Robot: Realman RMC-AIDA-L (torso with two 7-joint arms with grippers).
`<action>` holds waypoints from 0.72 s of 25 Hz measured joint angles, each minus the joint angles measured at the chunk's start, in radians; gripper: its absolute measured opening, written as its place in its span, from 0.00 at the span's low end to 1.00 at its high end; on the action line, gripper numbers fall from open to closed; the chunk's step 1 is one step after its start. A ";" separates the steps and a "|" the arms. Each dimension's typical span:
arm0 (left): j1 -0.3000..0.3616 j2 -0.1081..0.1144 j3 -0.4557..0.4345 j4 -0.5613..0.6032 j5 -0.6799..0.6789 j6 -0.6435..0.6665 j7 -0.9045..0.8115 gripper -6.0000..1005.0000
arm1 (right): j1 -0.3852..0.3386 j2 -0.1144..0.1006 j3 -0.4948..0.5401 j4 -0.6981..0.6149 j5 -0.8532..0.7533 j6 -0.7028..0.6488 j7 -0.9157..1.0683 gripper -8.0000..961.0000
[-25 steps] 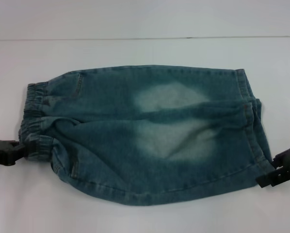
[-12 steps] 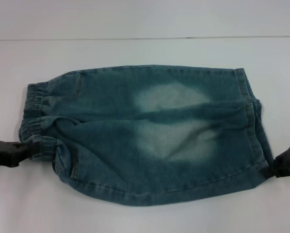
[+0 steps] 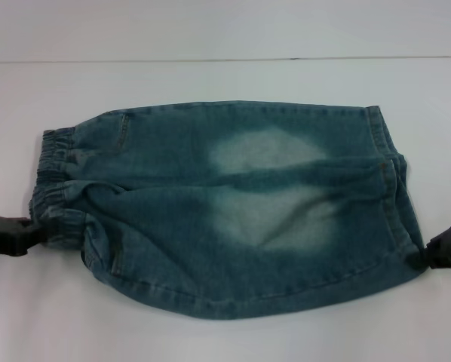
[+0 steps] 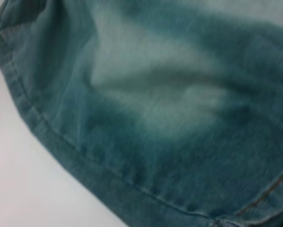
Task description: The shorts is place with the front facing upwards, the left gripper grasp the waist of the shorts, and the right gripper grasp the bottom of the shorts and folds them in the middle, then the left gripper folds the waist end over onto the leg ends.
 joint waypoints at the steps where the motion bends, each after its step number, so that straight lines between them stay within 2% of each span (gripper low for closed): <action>1: -0.002 -0.001 -0.011 0.001 0.000 -0.003 -0.002 0.02 | -0.004 -0.001 0.008 0.000 0.010 0.005 -0.005 0.03; 6: -0.014 -0.001 -0.081 0.004 0.000 -0.004 -0.006 0.02 | -0.043 -0.026 0.060 0.001 0.141 0.010 -0.059 0.03; 10: -0.021 -0.002 -0.100 0.005 -0.001 -0.005 -0.019 0.02 | -0.079 -0.045 0.092 0.032 0.286 0.020 -0.106 0.03; 12: -0.023 -0.002 -0.101 0.005 -0.013 -0.007 -0.028 0.02 | -0.091 -0.045 0.107 0.050 0.354 0.042 -0.126 0.03; 18: -0.025 -0.010 -0.122 0.005 -0.081 -0.037 -0.040 0.02 | -0.122 -0.025 0.153 0.132 0.569 0.158 -0.229 0.03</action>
